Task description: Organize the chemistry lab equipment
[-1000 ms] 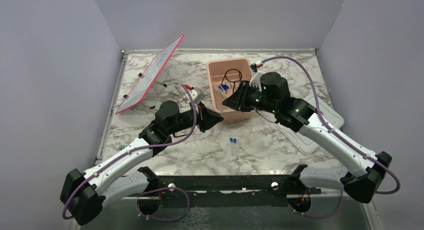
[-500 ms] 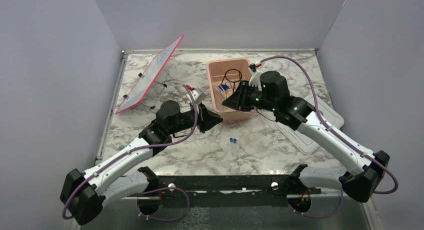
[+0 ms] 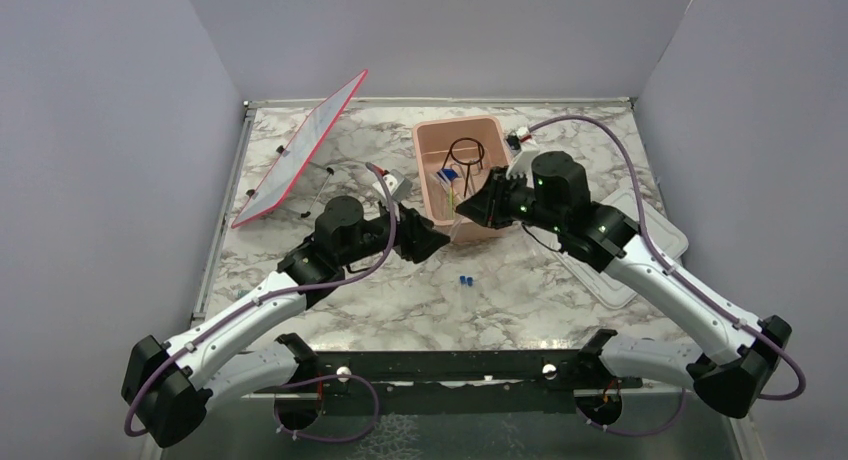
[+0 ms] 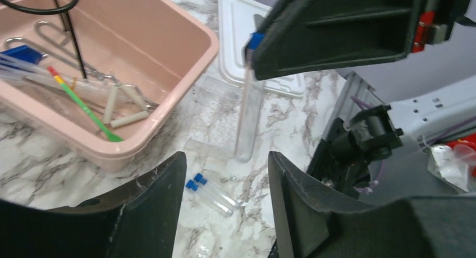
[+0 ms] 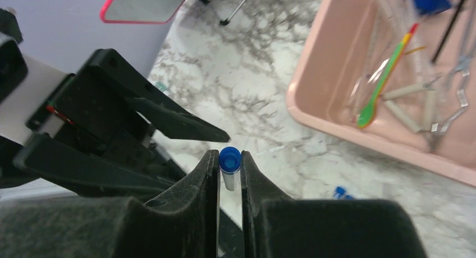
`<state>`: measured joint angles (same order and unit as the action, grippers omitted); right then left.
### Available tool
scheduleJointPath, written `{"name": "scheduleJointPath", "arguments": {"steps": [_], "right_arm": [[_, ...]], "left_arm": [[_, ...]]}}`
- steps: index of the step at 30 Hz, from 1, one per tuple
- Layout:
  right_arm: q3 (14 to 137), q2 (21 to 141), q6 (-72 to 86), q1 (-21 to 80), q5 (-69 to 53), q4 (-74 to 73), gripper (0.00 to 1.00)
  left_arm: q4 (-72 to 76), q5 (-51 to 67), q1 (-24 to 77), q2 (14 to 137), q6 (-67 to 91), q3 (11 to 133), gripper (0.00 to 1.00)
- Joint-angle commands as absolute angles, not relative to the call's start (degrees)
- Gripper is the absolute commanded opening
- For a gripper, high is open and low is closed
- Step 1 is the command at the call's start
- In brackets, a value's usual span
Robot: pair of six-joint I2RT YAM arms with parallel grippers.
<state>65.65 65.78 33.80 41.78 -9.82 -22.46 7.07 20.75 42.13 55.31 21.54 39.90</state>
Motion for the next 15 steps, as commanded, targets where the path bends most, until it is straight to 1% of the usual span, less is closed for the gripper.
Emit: {"name": "scheduleJointPath", "arguments": {"steps": [1,5,8,12,15], "right_arm": [[60.5,59.94,23.88,41.5,1.29,-19.76,0.14],[53.69,55.99,17.82,41.49,5.9,-15.19,0.14],[48.57,54.3,15.39,41.49,8.28,-12.54,0.14],[42.22,54.09,14.63,41.99,12.8,-8.12,0.13],[38.42,55.11,15.16,42.8,17.64,-3.8,0.13]], "left_arm": [[2.97,12.4,42.11,55.82,22.7,42.57,0.65],[-0.48,6.26,42.1,57.48,24.81,43.97,0.68],[-3.14,3.85,42.09,59.86,27.34,45.33,0.68],[-4.16,3.37,42.04,63.93,30.62,45.99,0.68],[-3.78,2.61,42.08,66.85,32.28,45.81,0.65]]}}
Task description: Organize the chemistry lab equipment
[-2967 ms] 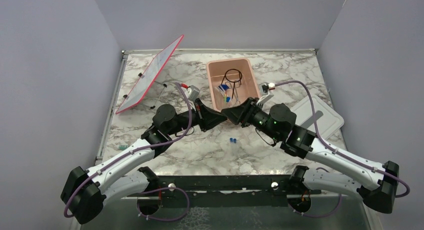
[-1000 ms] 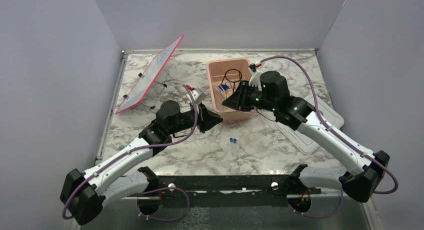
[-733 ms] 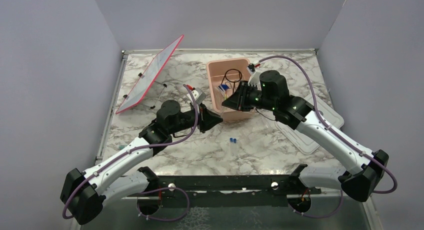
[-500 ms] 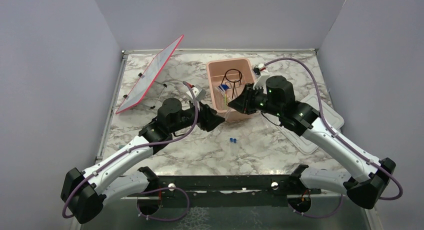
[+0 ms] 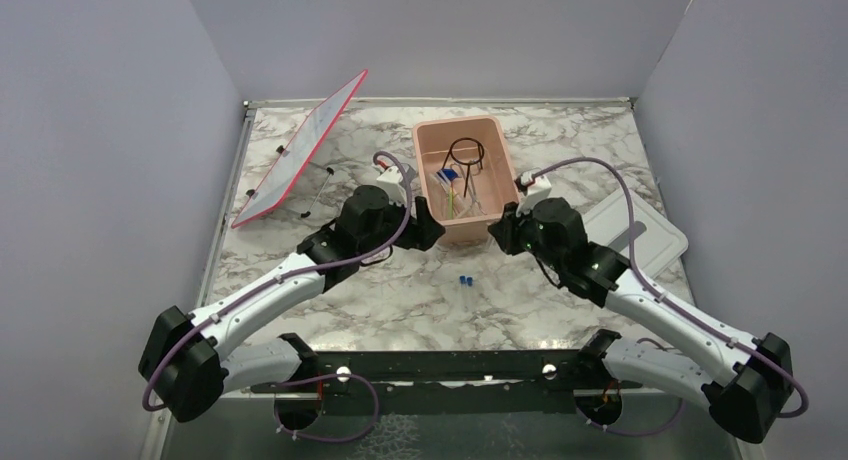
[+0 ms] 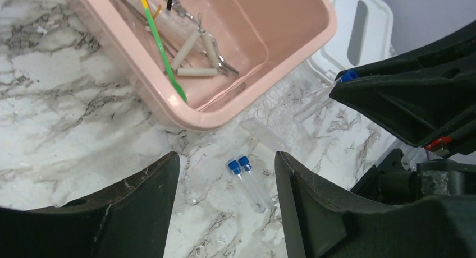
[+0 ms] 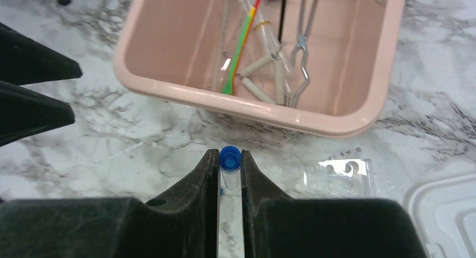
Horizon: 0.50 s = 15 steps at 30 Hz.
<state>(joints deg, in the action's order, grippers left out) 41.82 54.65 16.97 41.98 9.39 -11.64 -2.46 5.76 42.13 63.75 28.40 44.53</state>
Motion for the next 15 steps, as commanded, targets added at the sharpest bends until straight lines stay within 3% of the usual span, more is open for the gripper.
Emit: {"name": "scheduleJointPath", "arguments": {"steps": [1,15], "right_arm": [[37.73,55.67,15.52,42.88,18.93,-2.56,0.13],[40.22,67.79,17.2,42.85,30.89,5.85,0.13]], "left_arm": [[-3.64,2.82,42.05,67.87,32.6,45.9,0.63],[-2.39,0.82,41.21,79.92,33.54,51.5,0.47]]}}
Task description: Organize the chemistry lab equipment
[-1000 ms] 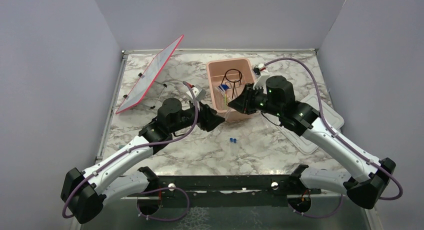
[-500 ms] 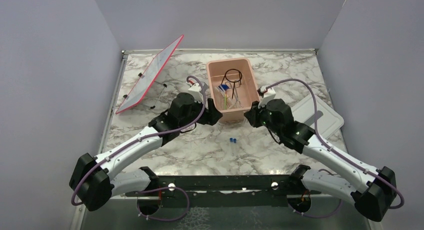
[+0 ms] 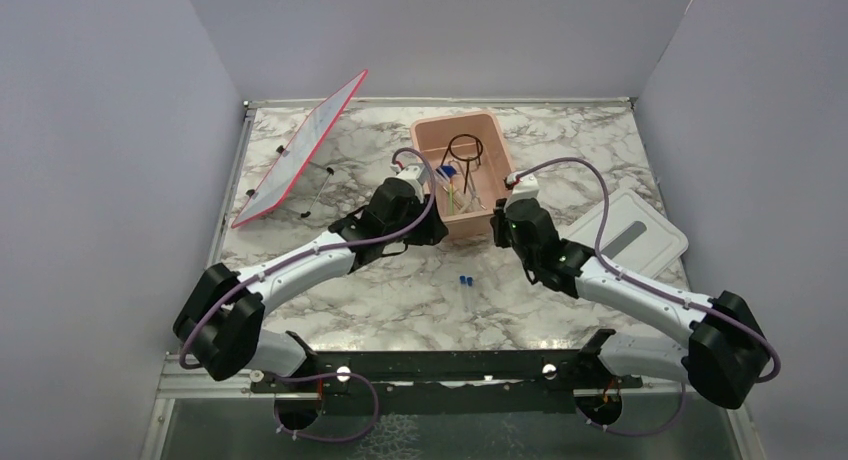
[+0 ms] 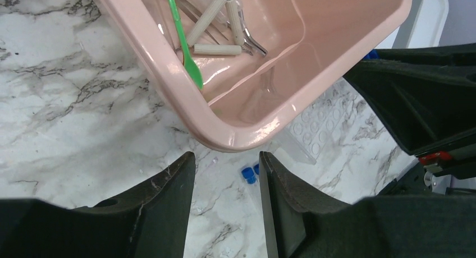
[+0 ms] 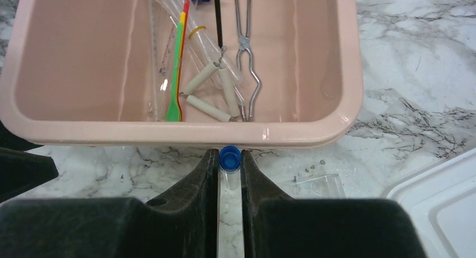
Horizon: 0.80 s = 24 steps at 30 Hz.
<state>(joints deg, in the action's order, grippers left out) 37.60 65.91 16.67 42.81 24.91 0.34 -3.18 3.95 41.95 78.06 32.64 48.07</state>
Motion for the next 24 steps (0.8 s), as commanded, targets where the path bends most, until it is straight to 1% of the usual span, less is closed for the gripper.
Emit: {"name": "scheduleJointPath", "arguments": {"steps": [1,6,9,14,18,21,24], "right_arm": [[40.33,68.24,16.96,42.83,31.33,6.74,0.13],[40.59,70.64,15.06,42.77,33.09,11.1,0.13],[39.62,70.66,13.81,42.76,32.12,13.13,0.13],[38.25,67.12,12.8,42.84,27.41,8.95,0.13],[36.18,62.93,14.39,43.94,24.9,4.55,0.13],[35.23,61.2,15.79,46.72,26.6,1.92,0.13],[34.11,61.04,17.57,49.24,29.35,0.5,0.13]], "left_arm": [[-2.39,0.53,40.95,80.63,33.68,52.17,0.46],[-2.02,0.44,39.7,84.97,33.59,55.97,0.42],[-1.7,0.55,38.84,87.11,33.56,57.68,0.41],[-1.49,2.69,38.55,87.79,33.16,58.01,0.41],[-1.4,5.05,38.52,86.24,32.59,56.25,0.48],[-1.42,6.27,38.56,84.72,32.26,54.79,0.54],[-1.32,7.3,38.56,83.12,32.32,53.56,0.57]]}}
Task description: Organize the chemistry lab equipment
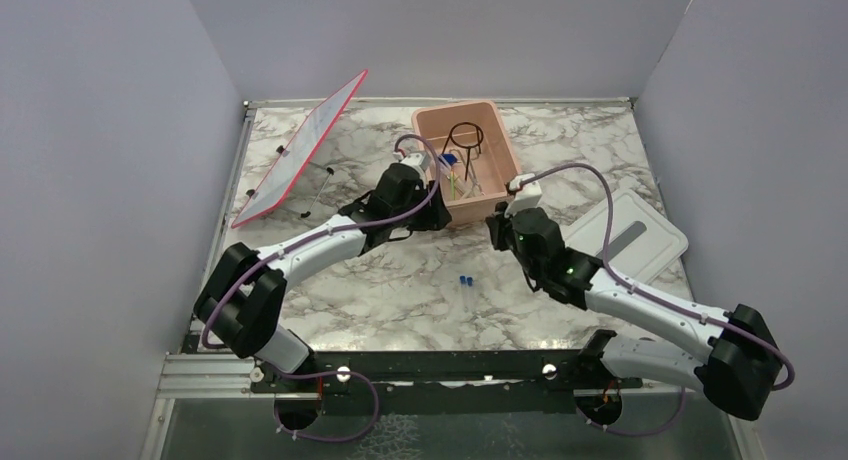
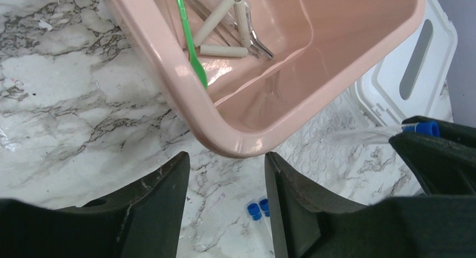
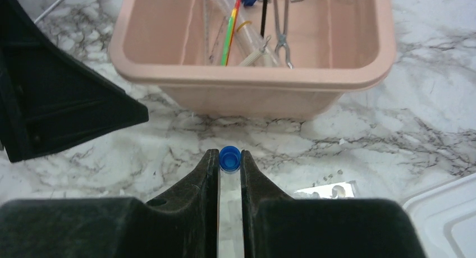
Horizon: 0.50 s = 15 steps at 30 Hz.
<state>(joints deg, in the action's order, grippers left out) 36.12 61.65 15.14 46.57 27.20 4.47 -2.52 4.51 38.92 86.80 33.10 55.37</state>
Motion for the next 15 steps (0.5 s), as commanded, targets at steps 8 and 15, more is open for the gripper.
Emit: {"name": "scheduleJointPath", "arguments": {"steps": [8,15], "right_arm": [[30.53,62.38,18.64,50.44,32.66,3.08,0.13],[29.49,62.67,19.89,50.87,32.92,2.91,0.13]], "left_arm": [[-1.31,6.64,38.55,78.18,32.44,51.15,0.6],[-1.44,5.4,38.5,76.1,32.52,50.03,0.6]]}}
